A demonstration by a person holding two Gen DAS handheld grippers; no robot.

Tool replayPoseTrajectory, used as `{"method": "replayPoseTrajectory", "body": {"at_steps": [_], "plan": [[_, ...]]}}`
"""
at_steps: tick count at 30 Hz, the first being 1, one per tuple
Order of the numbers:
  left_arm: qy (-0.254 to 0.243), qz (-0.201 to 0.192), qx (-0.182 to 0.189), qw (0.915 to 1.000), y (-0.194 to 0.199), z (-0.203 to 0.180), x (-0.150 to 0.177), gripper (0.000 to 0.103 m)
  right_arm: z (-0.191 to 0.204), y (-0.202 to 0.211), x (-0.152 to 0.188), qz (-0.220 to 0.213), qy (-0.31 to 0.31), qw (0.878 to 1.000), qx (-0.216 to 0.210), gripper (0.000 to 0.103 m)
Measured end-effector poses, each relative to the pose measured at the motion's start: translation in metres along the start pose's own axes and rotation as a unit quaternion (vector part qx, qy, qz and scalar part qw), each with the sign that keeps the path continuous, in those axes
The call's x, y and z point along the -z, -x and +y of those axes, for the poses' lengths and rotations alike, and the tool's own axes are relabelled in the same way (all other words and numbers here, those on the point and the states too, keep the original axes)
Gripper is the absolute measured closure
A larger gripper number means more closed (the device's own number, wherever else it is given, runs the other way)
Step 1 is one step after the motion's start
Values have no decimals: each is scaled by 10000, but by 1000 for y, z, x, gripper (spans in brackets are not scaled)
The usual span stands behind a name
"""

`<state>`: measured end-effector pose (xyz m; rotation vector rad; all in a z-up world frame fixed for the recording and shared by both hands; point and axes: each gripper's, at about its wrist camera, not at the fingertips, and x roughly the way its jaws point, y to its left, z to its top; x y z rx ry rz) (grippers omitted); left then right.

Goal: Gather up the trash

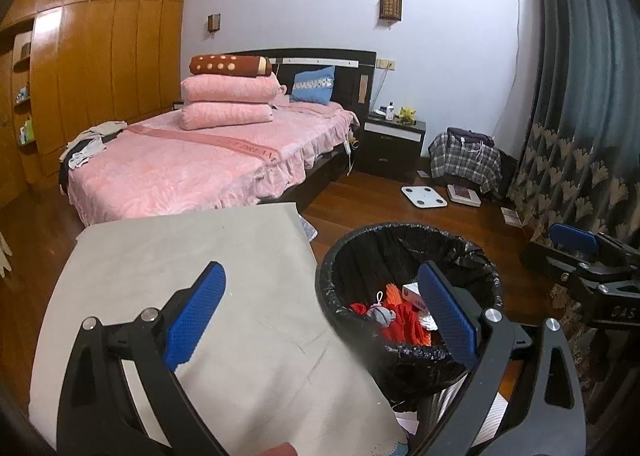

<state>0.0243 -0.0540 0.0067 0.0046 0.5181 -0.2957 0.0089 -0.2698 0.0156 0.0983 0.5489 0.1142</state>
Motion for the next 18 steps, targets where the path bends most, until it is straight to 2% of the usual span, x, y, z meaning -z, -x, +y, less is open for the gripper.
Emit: {"method": "replayPoseTrajectory", "body": {"at_steps": [18], "plan": [[-106,-371,-104,9992,35,-3,-2,8,22,18,-4,-189,236,9995,-66,6]]}}
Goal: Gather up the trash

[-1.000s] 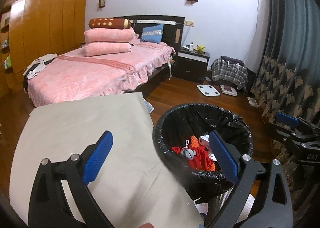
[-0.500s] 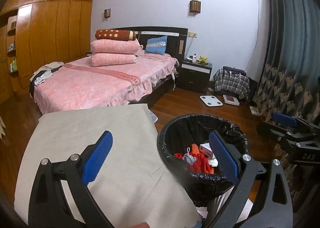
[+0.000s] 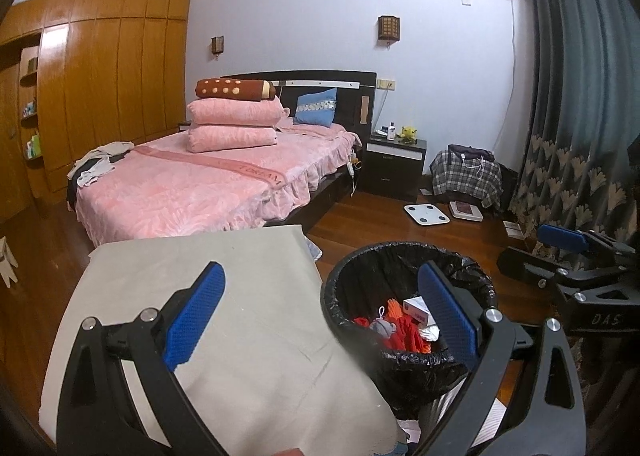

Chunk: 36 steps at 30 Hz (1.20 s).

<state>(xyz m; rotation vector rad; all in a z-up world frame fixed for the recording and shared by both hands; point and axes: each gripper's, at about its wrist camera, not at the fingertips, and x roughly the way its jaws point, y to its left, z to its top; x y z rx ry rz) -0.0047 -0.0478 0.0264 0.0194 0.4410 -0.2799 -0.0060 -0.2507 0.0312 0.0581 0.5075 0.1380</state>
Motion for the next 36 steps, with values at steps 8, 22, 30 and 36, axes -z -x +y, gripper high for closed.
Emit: {"method": "replayPoseTrajectory", "body": {"at_steps": [8,22,30,36], "plan": [[-13,-13,5,10000,2,-2,1,8,0,1,-1,-10,-8,10000,25,6],[-11,-7,1,10000,2,-2,1,8,-1,2,-3,2,-5,10000,3,6],[-11,-8,-13,10000,3,-1,0,8,-1,-2,-6,50,23,10000,-13,6],[-10,-6,-9,10000,3,0,0,8,-1,-2,-6,50,19,10000,-10,6]]}}
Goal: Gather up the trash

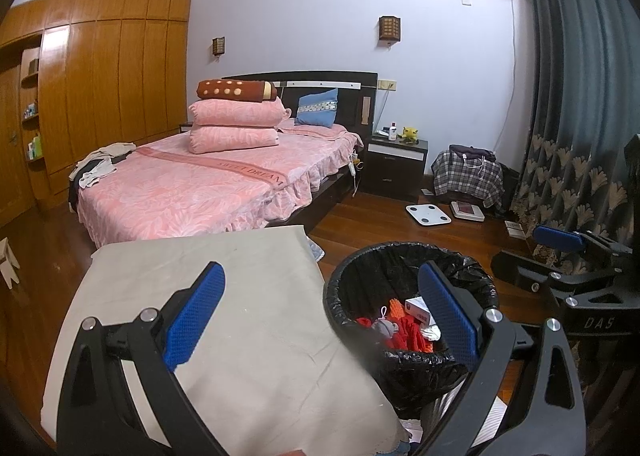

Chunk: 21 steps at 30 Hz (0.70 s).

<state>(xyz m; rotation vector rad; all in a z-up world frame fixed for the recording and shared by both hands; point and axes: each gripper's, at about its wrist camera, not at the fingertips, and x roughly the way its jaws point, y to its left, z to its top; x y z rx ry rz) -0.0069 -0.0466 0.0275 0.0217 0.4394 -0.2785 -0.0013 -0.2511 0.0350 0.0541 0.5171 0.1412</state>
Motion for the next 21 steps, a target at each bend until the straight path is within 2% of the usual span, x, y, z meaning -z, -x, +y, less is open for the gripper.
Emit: {"method": "replayPoseTrajectory", "body": {"at_steps": [21], "plan": [[0,14,-3,10000,-1,1,0,8,0,-6,5,47,-10,10000,-10,6]]}}
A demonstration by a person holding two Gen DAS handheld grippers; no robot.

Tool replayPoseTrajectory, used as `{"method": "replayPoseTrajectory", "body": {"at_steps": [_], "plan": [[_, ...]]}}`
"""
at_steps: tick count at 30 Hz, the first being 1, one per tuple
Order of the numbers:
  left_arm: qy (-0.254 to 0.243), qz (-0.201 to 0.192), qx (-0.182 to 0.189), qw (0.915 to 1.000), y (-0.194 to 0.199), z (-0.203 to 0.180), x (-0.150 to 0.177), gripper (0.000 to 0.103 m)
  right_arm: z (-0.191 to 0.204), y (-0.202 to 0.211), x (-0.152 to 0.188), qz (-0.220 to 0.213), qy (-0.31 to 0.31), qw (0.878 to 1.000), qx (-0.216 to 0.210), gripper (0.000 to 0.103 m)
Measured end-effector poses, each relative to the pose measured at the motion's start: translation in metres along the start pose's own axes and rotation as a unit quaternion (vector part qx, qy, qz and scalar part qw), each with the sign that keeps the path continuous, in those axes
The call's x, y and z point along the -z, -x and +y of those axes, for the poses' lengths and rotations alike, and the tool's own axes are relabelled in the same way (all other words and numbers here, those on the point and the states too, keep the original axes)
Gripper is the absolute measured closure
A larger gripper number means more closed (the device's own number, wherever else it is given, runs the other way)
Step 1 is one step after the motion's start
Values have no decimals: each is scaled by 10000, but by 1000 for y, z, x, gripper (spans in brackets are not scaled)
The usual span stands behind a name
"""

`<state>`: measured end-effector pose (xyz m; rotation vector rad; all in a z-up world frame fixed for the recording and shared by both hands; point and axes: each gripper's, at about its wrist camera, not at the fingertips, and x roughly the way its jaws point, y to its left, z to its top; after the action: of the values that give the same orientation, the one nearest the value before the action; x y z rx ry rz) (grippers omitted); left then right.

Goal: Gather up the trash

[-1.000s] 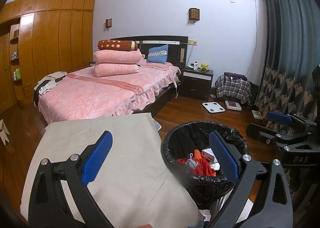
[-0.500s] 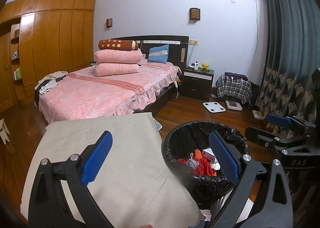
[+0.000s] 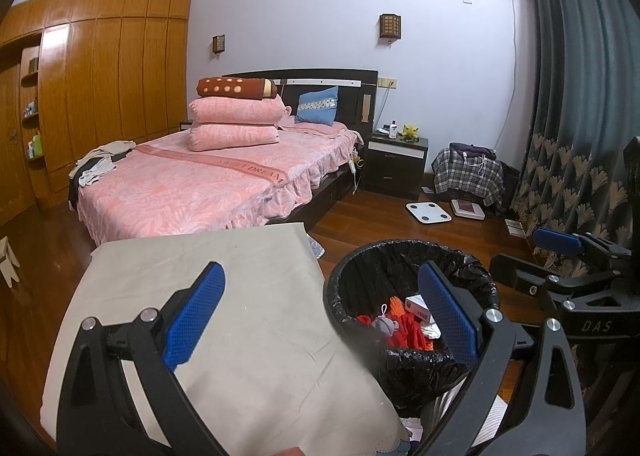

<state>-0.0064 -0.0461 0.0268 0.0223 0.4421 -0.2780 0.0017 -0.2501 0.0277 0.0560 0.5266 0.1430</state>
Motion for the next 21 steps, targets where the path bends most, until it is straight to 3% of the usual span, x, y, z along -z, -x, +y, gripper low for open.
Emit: {"method": "replayPoseTrajectory", "body": {"at_steps": [21], "plan": [[-1,16,0,10000,0,0,0,8,0,0,-1,8,4,10000,3,6]]}}
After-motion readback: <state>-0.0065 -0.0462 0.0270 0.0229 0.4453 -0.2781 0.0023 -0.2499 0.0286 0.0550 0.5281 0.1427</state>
